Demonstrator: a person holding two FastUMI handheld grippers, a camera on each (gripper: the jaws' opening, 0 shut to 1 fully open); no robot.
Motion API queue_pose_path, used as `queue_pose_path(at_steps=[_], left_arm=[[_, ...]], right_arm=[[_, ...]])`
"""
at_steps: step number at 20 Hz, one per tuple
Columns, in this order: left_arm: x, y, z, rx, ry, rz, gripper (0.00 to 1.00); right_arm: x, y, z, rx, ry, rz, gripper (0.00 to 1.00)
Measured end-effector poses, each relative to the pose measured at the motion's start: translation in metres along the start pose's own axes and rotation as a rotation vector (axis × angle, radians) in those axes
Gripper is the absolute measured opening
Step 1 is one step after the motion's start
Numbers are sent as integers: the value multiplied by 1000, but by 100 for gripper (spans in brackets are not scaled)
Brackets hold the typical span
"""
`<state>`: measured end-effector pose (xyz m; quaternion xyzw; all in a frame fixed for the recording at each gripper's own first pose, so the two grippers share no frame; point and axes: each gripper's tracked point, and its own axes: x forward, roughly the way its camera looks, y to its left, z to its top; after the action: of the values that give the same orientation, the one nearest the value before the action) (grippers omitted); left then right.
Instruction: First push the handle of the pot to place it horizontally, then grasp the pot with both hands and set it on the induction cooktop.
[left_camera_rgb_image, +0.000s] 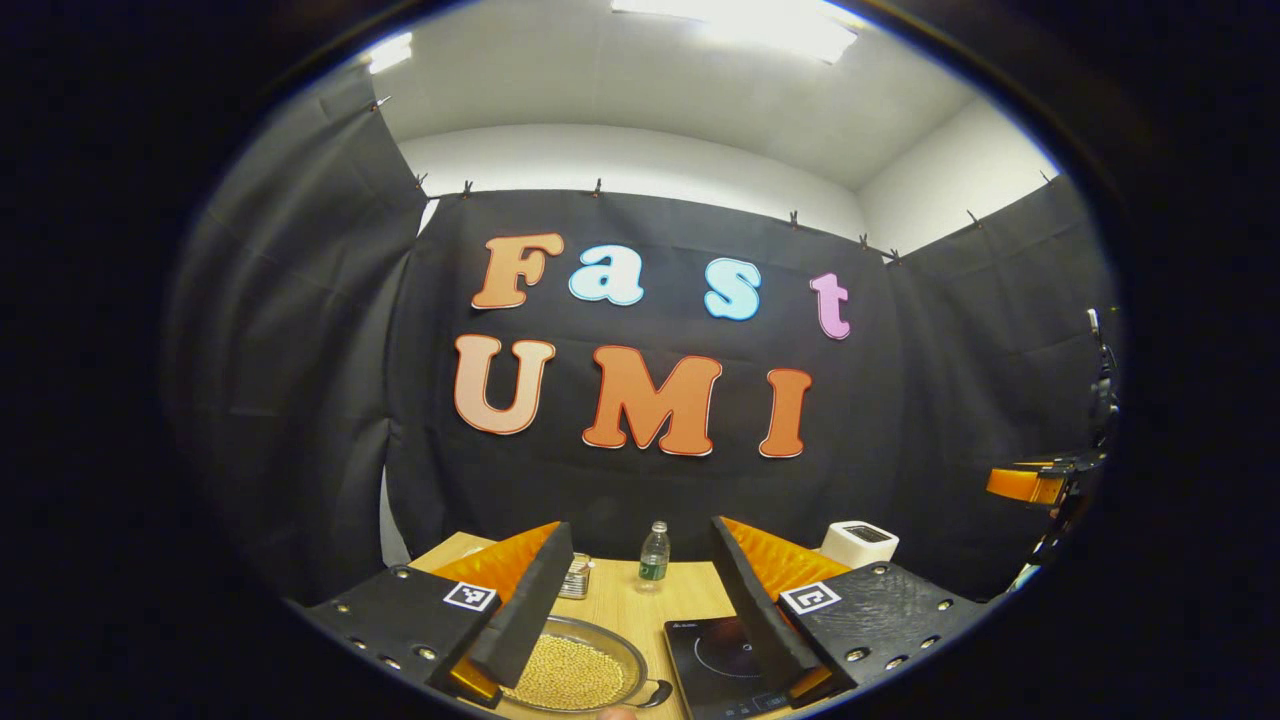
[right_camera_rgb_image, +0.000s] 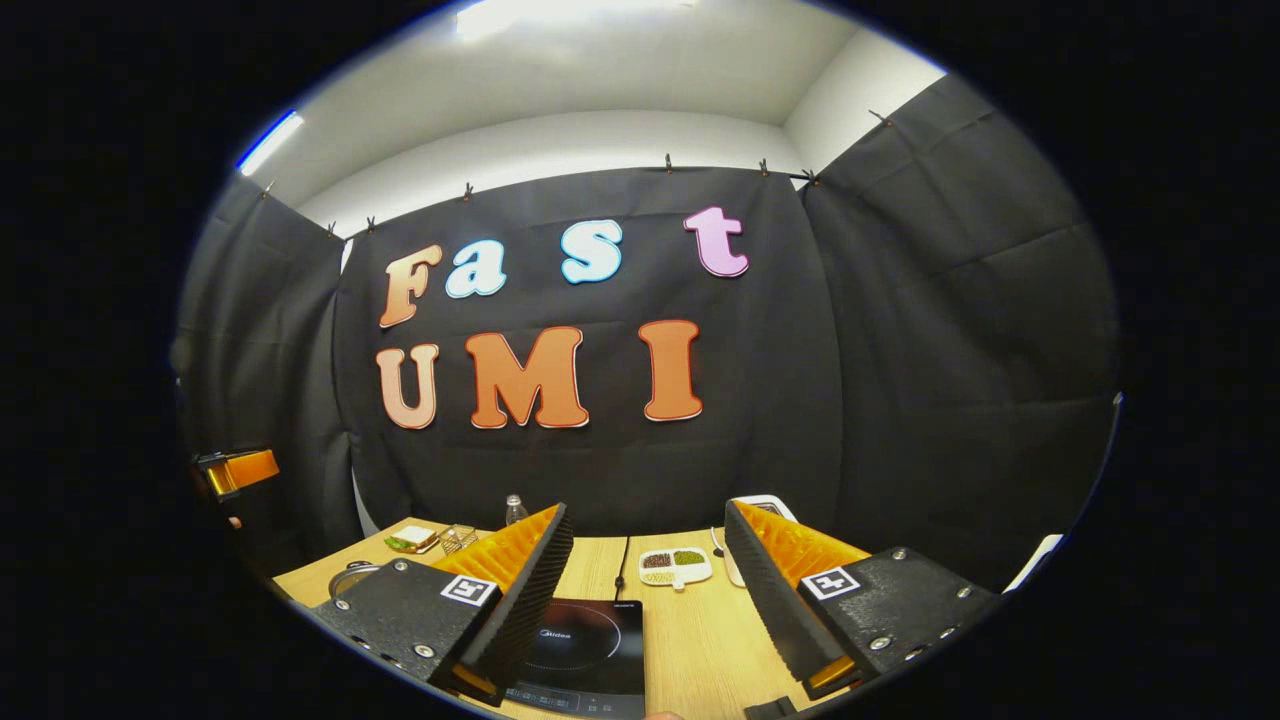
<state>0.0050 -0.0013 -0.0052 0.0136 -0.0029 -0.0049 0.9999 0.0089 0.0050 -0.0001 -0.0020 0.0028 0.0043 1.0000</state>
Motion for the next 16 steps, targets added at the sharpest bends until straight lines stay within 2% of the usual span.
queue_pose_path(at_steps=[9,16], left_arm=[[-1,17,-6,41,0,46,87],[2,23,-25,35,47,60,87]], right_arm=[[2,3,-4,12,3,25,95],[6,-1,-8,9,3,24,95]])
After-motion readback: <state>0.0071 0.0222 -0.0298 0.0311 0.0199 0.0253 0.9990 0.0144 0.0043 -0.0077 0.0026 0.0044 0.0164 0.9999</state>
